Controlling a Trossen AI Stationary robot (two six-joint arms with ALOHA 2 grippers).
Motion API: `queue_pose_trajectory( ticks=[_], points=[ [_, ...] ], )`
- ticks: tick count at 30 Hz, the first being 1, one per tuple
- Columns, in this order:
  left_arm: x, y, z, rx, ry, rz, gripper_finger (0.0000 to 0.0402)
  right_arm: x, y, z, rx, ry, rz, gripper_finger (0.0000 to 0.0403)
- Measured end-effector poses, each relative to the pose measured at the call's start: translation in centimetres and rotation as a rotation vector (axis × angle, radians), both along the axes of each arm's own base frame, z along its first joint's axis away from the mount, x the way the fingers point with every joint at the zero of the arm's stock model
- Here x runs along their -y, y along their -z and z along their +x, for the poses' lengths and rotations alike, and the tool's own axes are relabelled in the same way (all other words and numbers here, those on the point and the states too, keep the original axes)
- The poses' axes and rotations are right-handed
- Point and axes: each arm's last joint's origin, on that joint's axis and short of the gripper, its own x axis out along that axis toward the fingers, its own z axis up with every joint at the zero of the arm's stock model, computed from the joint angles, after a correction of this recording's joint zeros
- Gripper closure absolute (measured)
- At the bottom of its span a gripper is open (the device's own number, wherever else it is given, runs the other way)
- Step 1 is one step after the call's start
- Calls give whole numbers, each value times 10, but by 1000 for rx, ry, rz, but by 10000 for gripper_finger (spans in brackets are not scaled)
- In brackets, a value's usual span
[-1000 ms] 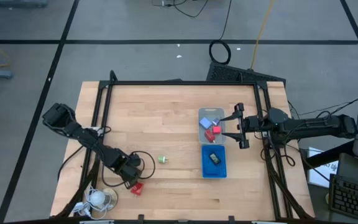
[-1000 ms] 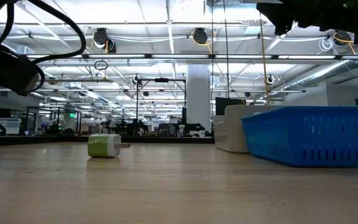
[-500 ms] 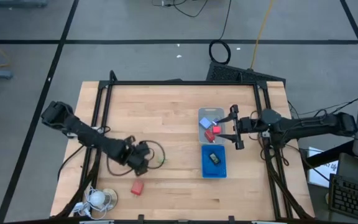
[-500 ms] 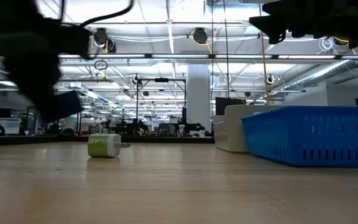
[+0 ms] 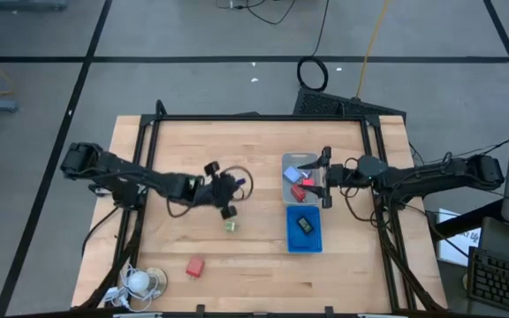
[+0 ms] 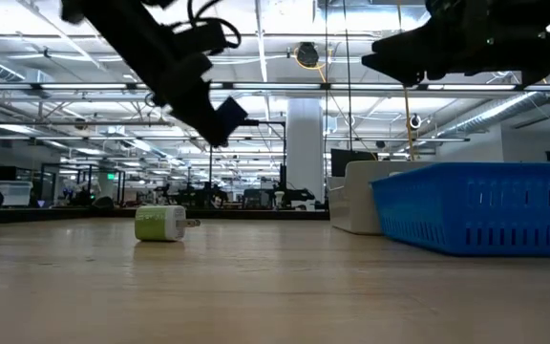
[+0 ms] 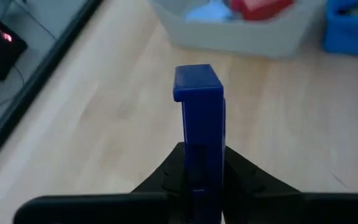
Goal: Pick & Place Office items
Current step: Put the blue digital clock into the blue bin
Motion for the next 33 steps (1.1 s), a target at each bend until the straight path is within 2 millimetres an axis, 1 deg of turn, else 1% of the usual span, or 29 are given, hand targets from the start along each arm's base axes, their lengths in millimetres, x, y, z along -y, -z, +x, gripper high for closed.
queue_pose_trajectory(
  ticks=[3, 5, 7, 9, 12, 16, 20, 23, 25, 28, 31, 33],
  points=[
    [-23, 8, 5, 70, 66, -20, 342, 4, 0, 0, 2, 16, 48, 156],
    [-40, 14, 5, 109, 95, -36, 337, 5, 0, 0, 7, 21, 67, 156],
    [-58, 19, 1, 124, 90, -33, 342, 5, 0, 0, 5, 21, 81, 156],
    [-77, 22, -9, 120, 55, -40, 351, 5, 0, 0, 3, 20, 83, 156],
    [-102, 18, -25, 183, 31, -77, 351, 5, 2, 0, -12, 20, 84, 156],
    [-119, 11, -53, 314, 30, -86, 351, 5, 3, 0, -28, 22, 86, 156],
    [-123, 5, -82, 519, 69, -42, 340, 5, 4, 0, -39, 23, 88, 156],
    [-118, 7, -99, 671, 159, -19, 340, 5, 4, 0, -33, 22, 117, 156],
    [-113, 12, -108, 747, 216, -23, 348, 5, 3, 2, -18, 21, 137, 156],
    [-107, 17, -111, 780, 245, -53, 352, 6, 4, 7, 24, 17, 162, 156],
    [-101, 18, -104, 762, 273, -81, 351, 7, 7, 16, 70, 12, 175, 156],
    [-97, 15, -95, 760, 306, -92, 347, 7, 11, 24, 88, 8, 198, 156]
  ],
)
